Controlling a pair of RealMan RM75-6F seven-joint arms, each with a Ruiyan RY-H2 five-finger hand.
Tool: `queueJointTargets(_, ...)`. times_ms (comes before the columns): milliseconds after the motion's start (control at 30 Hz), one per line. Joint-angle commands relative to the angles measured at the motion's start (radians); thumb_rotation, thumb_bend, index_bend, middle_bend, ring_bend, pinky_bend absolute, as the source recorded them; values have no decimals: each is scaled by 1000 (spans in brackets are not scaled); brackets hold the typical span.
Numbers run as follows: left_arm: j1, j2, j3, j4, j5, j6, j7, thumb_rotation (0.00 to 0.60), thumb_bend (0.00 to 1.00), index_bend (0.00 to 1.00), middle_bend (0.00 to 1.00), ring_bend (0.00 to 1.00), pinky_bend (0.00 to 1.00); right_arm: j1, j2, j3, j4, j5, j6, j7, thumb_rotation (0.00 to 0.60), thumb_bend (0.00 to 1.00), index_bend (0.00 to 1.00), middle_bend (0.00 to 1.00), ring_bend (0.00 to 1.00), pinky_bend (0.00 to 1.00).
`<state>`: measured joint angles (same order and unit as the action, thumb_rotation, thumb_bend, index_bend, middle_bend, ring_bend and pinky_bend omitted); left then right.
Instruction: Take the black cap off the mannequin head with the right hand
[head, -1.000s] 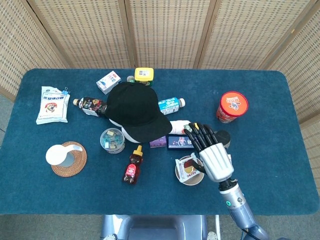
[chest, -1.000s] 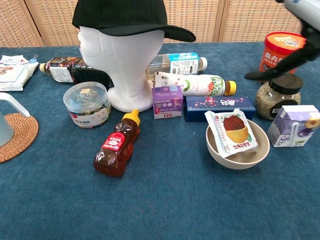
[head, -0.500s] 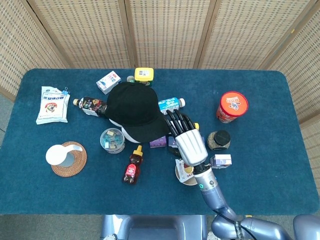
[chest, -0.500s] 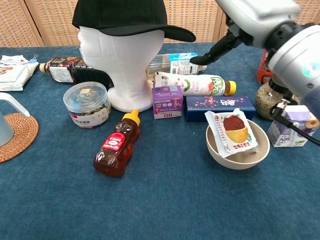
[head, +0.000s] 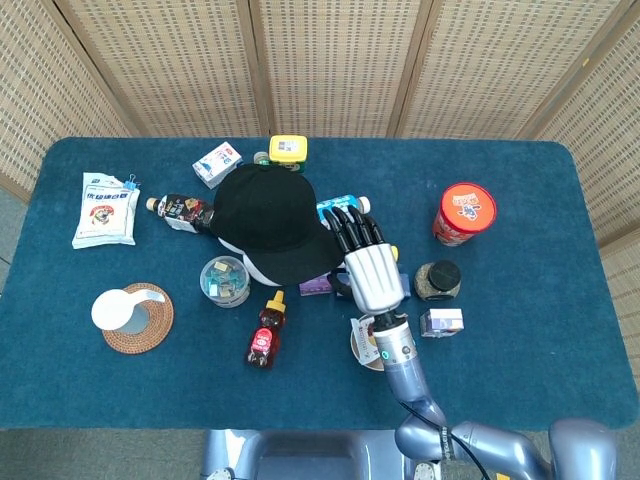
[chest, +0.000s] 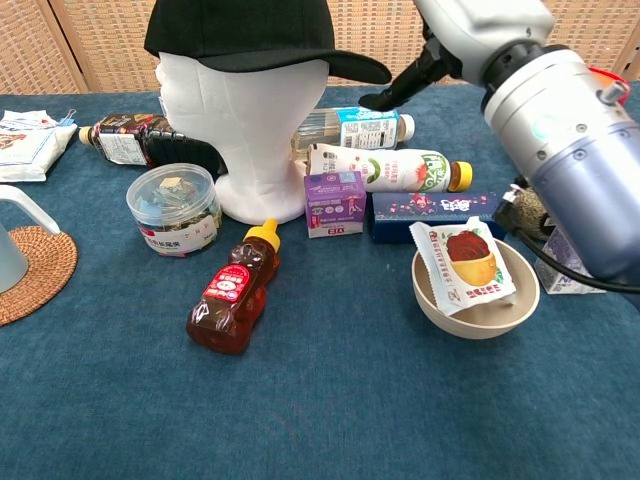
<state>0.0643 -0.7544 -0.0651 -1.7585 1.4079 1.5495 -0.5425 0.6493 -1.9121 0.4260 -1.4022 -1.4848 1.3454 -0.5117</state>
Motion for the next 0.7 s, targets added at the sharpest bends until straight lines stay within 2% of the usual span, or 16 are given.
queueJointTargets(33,0,0,0,-2,-1,-1,2,600,198,0,0,0,55,23,-32,15,35,12,17,-2,600,0,80,162,128,190)
queueJointTargets(267,-2,3,-3,0,-10,-8,-6,600,198,0,0,0,55,70,-119,33,163,26,62,37,600,0,133,210,162,193)
queueJointTargets(467,-3,6,-6,2,-18,-17,-14,600,197,0,0,0,55,106,-174,52,267,31,104,87,600,8,217,324,258,258)
queueJointTargets(700,-6,3,-3,-4,-11,-21,7,600,198,0,0,0,55,141,-191,72,316,46,121,102,600,164,328,463,376,340)
